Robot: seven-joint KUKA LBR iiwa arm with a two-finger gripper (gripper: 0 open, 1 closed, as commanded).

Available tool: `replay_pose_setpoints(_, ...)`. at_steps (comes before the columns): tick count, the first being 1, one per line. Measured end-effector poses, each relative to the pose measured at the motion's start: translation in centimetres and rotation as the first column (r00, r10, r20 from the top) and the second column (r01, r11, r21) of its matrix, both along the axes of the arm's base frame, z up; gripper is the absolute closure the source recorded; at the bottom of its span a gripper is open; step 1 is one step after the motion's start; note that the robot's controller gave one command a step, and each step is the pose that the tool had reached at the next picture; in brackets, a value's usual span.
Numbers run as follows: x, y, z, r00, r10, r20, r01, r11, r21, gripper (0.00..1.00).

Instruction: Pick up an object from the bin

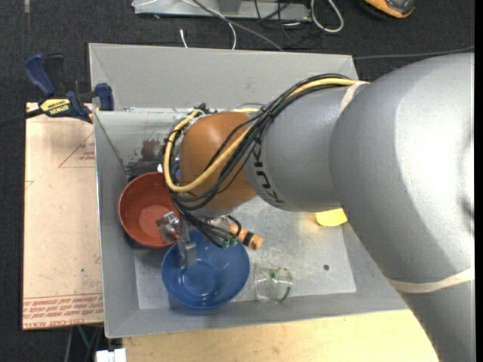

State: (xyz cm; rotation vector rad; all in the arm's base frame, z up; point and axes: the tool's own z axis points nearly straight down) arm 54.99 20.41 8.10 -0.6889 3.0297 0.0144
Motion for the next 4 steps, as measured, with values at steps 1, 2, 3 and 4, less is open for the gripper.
replay_pose_setpoints(1,-0.2,-0.2,0.1,1.0,0.02,0.009,-0.02,1.0,0.004,1.0)
replay_pose_setpoints(2,3.6,-2.3,9.7,1.0,0.009,0.002,-0.009,1.0,0.004,1.0)
replay_pose_setpoints(3,-2.5,-0.3,11.2,0.998,0.063,0.004,-0.063,0.998,0.004,1.0)
replay_pose_setpoints(4,2.7,-2.3,5.9,1.0,-0.004,0.012,0.004,1.0,0.008,1.0)
